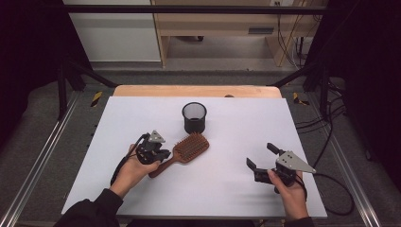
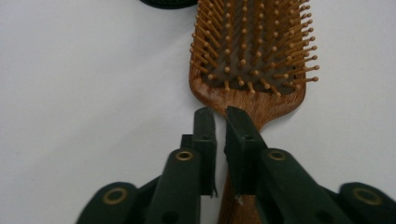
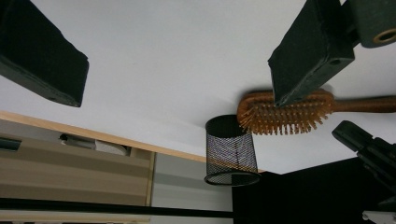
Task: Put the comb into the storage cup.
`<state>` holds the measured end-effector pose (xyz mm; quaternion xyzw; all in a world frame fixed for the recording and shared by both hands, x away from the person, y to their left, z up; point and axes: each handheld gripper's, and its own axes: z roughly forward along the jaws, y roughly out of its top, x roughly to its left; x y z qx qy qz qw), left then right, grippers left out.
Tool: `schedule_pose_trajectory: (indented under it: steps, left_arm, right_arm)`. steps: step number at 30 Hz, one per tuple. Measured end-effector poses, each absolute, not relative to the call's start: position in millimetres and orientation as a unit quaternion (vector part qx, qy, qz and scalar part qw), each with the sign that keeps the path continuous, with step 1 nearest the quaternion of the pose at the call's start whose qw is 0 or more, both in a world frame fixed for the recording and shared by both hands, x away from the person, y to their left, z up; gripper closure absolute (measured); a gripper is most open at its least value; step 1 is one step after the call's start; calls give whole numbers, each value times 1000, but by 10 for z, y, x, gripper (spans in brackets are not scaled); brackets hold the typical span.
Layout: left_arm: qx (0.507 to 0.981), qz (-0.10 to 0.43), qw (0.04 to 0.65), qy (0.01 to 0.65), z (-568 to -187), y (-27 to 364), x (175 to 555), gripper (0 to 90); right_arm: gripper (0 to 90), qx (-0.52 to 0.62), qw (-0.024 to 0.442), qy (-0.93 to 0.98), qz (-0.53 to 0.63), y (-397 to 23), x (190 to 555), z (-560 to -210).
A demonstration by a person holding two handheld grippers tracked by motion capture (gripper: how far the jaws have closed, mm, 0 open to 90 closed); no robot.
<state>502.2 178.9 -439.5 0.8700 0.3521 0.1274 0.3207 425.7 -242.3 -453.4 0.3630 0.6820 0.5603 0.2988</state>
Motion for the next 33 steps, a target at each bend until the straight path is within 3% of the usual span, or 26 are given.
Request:
schedule_pose_trajectory:
  steps: [12, 13, 14, 15, 20, 33]
  left_arm:
    - [873, 139, 307, 352, -4344, 1674, 4967, 295]
    - [872, 138, 308, 354, -4338, 1665, 4963, 198]
    - [873, 134, 308, 355, -4337, 1657, 4962, 198]
    - [874, 130, 307, 354, -4338, 1650, 4961, 127]
    - [884, 117, 297, 341, -4386, 1632, 4967, 62]
    - [891, 104, 275, 347, -4534, 1608, 5023, 60]
  right_arm:
    - [45, 366, 299, 682, 559, -2426, 4257, -4540]
    - [45, 366, 299, 682, 559, -2428, 4257, -4539]
    - [45, 366, 299, 682, 559, -2428, 4257, -4539]
    - [45, 366, 298, 682, 559, -2427, 4256, -4539]
    - [45, 367, 297, 683, 558, -2425, 4257, -4543]
    - [45, 367, 295, 683, 559, -2427, 4263, -4548]
